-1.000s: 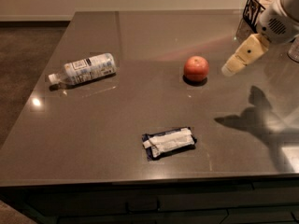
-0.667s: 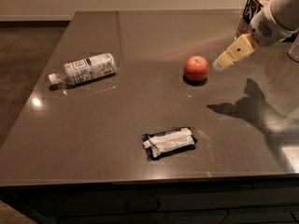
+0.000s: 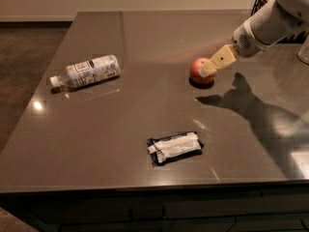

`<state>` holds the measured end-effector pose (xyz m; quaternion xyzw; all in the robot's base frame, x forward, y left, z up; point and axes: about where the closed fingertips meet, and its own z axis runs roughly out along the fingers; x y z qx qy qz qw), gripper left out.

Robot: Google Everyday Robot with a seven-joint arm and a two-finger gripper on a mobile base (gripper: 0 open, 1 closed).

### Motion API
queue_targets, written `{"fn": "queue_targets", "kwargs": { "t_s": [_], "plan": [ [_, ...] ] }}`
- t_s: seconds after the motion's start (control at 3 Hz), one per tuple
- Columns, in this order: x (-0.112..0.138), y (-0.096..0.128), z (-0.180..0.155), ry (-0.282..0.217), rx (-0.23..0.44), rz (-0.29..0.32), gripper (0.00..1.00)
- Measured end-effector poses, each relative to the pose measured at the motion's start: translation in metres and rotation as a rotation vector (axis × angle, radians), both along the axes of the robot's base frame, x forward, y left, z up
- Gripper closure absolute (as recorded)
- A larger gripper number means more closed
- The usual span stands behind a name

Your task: Move apple near rxbar blueberry

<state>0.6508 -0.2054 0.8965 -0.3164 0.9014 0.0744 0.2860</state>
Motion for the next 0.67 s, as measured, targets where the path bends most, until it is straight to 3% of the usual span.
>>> {"fn": "queue_targets", "kwargs": {
  "t_s": [0.67],
  "plan": [
    [0.008,0.030,-0.030,0.048,-0.011,0.048,0.00]
  ]
}}
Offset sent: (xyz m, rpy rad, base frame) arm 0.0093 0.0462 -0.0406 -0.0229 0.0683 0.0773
